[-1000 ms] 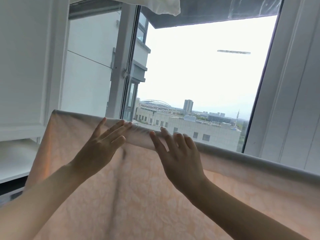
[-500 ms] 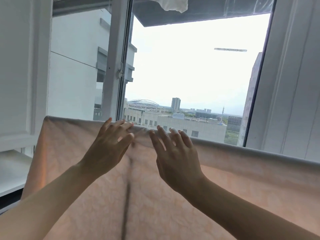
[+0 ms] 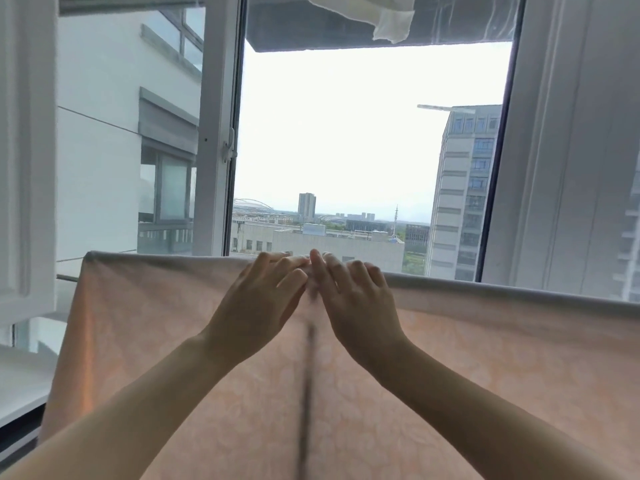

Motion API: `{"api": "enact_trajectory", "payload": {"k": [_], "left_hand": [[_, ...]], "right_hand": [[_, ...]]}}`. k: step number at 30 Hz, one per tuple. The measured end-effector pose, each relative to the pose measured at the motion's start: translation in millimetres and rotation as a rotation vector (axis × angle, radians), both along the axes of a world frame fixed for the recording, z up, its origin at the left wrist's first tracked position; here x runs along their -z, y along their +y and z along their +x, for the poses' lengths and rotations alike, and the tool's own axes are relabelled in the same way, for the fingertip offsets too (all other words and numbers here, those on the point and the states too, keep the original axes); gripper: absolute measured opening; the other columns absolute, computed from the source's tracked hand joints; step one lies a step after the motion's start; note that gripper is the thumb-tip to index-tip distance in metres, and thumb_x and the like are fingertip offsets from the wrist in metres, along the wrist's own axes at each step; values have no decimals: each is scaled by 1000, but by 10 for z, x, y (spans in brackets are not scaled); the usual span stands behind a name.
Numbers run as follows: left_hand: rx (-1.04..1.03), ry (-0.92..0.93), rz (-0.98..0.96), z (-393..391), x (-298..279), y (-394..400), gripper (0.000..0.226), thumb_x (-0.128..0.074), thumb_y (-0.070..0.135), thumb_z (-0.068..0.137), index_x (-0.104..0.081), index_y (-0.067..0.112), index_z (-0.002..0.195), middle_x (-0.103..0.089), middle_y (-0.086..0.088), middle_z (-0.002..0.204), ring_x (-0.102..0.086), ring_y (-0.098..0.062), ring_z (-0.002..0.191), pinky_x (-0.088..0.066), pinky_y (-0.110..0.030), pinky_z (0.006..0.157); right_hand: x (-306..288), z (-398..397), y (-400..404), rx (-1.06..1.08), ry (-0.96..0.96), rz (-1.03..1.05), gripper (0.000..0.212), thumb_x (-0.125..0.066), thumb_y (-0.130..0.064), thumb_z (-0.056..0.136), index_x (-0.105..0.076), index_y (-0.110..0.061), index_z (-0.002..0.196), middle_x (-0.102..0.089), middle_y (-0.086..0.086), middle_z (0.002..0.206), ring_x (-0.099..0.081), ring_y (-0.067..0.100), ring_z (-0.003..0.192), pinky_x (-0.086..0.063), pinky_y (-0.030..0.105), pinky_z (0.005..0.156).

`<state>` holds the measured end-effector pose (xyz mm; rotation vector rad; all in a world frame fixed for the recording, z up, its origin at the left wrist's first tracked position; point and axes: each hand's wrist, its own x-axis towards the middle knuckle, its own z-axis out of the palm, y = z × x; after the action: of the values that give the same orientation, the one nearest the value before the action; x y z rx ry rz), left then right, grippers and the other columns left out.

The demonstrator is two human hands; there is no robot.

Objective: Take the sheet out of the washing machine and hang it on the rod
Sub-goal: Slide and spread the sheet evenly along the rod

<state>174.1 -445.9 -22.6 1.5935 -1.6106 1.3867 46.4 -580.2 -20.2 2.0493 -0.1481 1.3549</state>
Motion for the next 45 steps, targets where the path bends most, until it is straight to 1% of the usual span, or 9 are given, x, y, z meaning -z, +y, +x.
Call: {"api": "enact_trajectory", "payload": {"k": [6,10,14,20,23,26,33,38,45], "left_hand": [[170,168,20,128,-128,200,22,-58,4,91,-58,6,113,-68,-7,108,-65,-22,93,-55,-32,78],[168,361,118,308,-294,269,22,-52,7,97,-65,11,115,-70,-2,102,-66,-13,90,-52,-23,83],[152,548,331,388,-507,334,18,-52,13,98,-67,22,103,-69,9,88,-63,2,79,-47,-10,73],[167,721,396,430,-690,385,19,-61,10,93,-60,24,82,-67,6,83,-63,-8,77,-44,-20,72],[174,648,212,381,-566,376,12,-52,15,99,-52,21,89,-68,2,111,-66,-16,92,-51,-31,81],[186,323,-45,356,-402,434,9,-47,19,99,-50,12,94,-60,-6,132,-62,-12,100,-45,-52,102],[107,-73,23,614,45,621,5,-47,11,98,-47,9,102,-60,-10,131,-66,-26,109,-27,-46,116],[67,-49,-14,571,120,580,10,-51,4,97,-52,8,106,-59,-11,132,-57,-32,120,-42,-49,105],[46,78,-78,507,144,513,16,-61,3,92,-54,8,105,-67,-13,120,-63,-31,112,-52,-48,93]], "right_hand": [[13,-140,-97,-18,51,39,60,-65,-10,88,-44,-18,143,-58,6,131,-58,24,97,-45,37,84],[-12,-211,-80,-18,86,80,57,-64,-18,92,-41,-25,144,-57,4,130,-56,22,96,-46,37,84],[-26,-228,-19,-18,100,109,53,-61,-23,94,-42,-25,144,-58,4,128,-56,22,96,-47,37,83],[-35,-222,44,-24,99,118,50,-60,-24,95,-45,-26,142,-59,2,125,-56,21,95,-47,37,82],[-64,-205,88,-27,75,127,49,-63,-21,93,-48,-24,140,-62,1,121,-58,21,91,-48,36,79],[-72,-189,126,-14,47,131,48,-62,-22,94,-48,-24,140,-64,2,120,-61,23,89,-48,37,77],[31,-258,88,-44,135,37,65,-66,-19,91,-35,-26,148,-44,15,146,-50,32,121,-41,45,98],[92,-296,152,-15,172,73,66,-64,-20,92,-32,-27,149,-32,14,154,-35,36,137,-35,52,108],[83,-224,278,6,164,126,64,-59,-19,92,-31,-16,149,-38,13,150,-40,34,135,-34,56,107]]}}
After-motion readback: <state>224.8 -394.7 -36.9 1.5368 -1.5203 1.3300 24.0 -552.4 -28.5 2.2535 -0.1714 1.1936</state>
